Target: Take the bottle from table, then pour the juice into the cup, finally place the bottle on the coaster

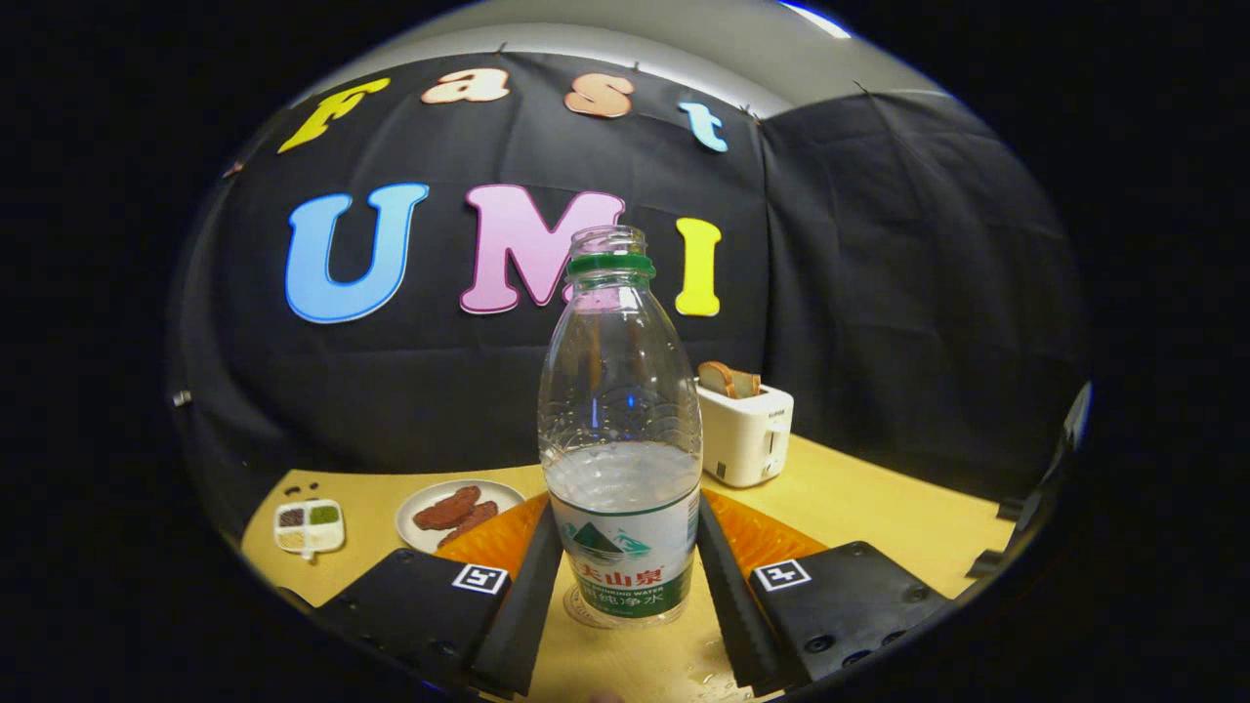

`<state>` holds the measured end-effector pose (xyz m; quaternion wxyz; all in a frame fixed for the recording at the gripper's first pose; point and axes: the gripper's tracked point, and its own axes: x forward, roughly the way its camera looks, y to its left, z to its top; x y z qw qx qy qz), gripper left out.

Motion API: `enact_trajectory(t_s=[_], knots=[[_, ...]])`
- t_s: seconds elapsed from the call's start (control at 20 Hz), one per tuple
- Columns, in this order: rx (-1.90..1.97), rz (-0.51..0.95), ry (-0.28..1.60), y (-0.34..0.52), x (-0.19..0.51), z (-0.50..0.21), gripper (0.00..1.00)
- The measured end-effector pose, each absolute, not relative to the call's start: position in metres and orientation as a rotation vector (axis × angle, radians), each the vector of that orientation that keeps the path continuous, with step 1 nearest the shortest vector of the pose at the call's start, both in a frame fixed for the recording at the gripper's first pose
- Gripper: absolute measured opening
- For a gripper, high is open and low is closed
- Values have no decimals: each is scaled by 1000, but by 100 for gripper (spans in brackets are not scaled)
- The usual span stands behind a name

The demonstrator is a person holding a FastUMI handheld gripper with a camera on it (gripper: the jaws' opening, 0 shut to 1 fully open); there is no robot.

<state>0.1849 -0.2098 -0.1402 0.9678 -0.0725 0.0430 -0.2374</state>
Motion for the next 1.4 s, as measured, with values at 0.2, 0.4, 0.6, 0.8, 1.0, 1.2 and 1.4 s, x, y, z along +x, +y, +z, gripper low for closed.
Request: enact_trajectory(t_s=[0.2,0.4,0.6,0.8,1.0,1.2,1.4], knots=[[-192,-477,91,-200,216,-163,76],[-166,-513,99,-204,232,-192,76],[-142,-546,119,-214,239,-219,77],[-99,-566,116,-218,240,-233,77],[-78,-573,122,-218,244,-241,76],[-77,-581,131,-215,242,-247,76],[-68,-579,131,-213,240,-251,77]])
